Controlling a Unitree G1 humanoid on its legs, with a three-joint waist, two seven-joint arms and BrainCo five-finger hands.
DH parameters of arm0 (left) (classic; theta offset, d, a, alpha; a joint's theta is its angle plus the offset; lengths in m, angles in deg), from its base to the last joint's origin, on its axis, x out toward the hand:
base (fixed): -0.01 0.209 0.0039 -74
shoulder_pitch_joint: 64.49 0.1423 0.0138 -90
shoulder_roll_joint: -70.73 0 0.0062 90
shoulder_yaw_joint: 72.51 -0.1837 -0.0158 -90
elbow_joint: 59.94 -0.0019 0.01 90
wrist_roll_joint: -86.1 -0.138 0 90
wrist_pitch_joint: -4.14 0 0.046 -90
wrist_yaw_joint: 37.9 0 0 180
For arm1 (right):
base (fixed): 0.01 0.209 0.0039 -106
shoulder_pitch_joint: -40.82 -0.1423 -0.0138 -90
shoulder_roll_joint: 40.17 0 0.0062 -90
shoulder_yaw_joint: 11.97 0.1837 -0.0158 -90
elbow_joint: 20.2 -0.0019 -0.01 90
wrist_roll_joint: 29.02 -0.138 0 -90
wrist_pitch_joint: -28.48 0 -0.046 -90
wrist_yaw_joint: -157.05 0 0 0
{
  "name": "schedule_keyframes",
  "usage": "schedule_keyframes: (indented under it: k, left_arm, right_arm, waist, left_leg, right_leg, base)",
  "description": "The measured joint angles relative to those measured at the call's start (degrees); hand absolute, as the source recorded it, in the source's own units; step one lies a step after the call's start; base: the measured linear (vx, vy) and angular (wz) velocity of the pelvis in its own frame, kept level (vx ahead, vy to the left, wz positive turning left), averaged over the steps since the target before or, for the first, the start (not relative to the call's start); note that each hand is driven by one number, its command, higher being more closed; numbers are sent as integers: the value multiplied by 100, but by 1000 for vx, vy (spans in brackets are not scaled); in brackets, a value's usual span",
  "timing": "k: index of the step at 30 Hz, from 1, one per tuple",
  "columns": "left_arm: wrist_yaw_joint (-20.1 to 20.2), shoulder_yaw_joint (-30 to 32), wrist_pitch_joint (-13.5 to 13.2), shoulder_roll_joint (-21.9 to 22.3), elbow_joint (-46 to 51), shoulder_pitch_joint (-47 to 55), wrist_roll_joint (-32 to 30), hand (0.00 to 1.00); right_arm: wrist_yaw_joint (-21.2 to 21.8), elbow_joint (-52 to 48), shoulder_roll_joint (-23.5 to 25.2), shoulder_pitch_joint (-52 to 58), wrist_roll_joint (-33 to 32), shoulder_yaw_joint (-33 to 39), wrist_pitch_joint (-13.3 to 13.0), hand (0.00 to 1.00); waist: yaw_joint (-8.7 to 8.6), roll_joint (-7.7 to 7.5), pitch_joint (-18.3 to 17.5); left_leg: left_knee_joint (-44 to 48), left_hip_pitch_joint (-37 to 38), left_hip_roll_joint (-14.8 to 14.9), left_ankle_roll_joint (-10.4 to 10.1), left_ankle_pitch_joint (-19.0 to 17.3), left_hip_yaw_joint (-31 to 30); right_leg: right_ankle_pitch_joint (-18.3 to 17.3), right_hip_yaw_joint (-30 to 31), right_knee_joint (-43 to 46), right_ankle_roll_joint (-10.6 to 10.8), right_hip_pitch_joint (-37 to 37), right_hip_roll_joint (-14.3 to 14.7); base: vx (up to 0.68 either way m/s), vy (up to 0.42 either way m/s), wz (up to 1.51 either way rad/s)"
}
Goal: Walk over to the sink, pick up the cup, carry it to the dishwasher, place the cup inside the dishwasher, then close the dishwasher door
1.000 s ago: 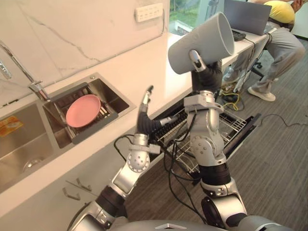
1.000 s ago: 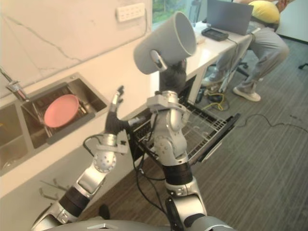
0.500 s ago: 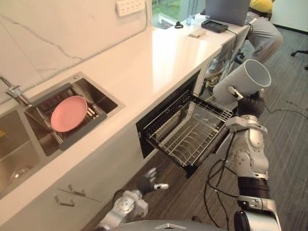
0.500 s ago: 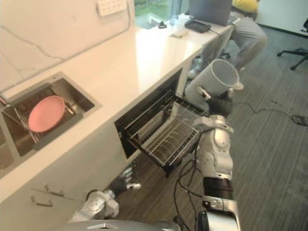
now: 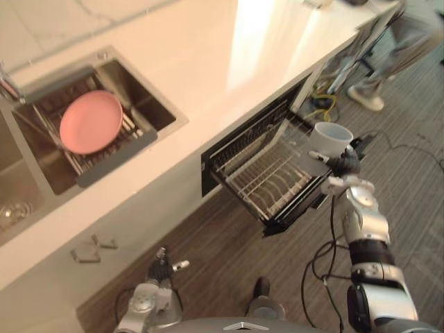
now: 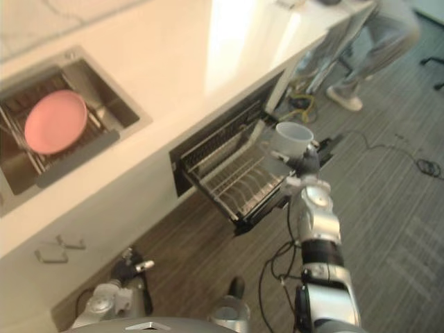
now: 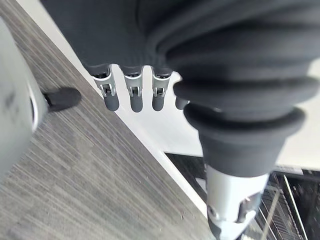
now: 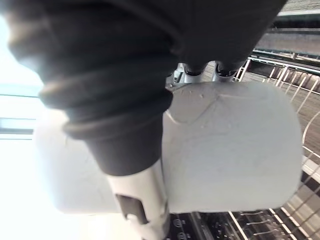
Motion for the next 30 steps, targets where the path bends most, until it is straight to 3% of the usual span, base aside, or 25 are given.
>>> schedule_keyframes:
  k: [4,13,21,30]
  left_arm:
    - [-570,510,-1,-33,-86,-44,-102,0]
    - [-639,1073,-43,-37,-186,-221,109,0]
    - [-624,996,-104,-17,-217,-304,74,0]
    - [-628,768,-194,7,-167,-338,50,0]
  right_arm:
    - [34,459,-331,-702,116,-239,171,100]
    - [172,1270,-751,-1717,221,-605,597,100]
    - [594,1842,-854,-2044,459,-849,1092,100]
    - [745,1987,-799,-2046,1137,-1072,1208,100]
  waist:
    - [138,10,374]
    - [308,75,754]
    - [461,359,1014]
    - [577,549,1117]
  left_leg:
    - [1,-207,-65,83,72,-115]
    - [31,-652,-156,131,160,-338]
    - [0,-904,-234,147,181,-511]
    - [31,-1001,-410,213,233,-629]
  right_leg:
    - [62,-95,-40,33,-96,-19]
    - [63,-289,14,44,-391,-59]
    - [-38,-379,286,65,-626,-154]
    - [-114,-459,472,123,-737,-344]
  base:
    - [9,13,14]
    - [16,12,13]
    - [-28,19,9]
    - [4,20,8]
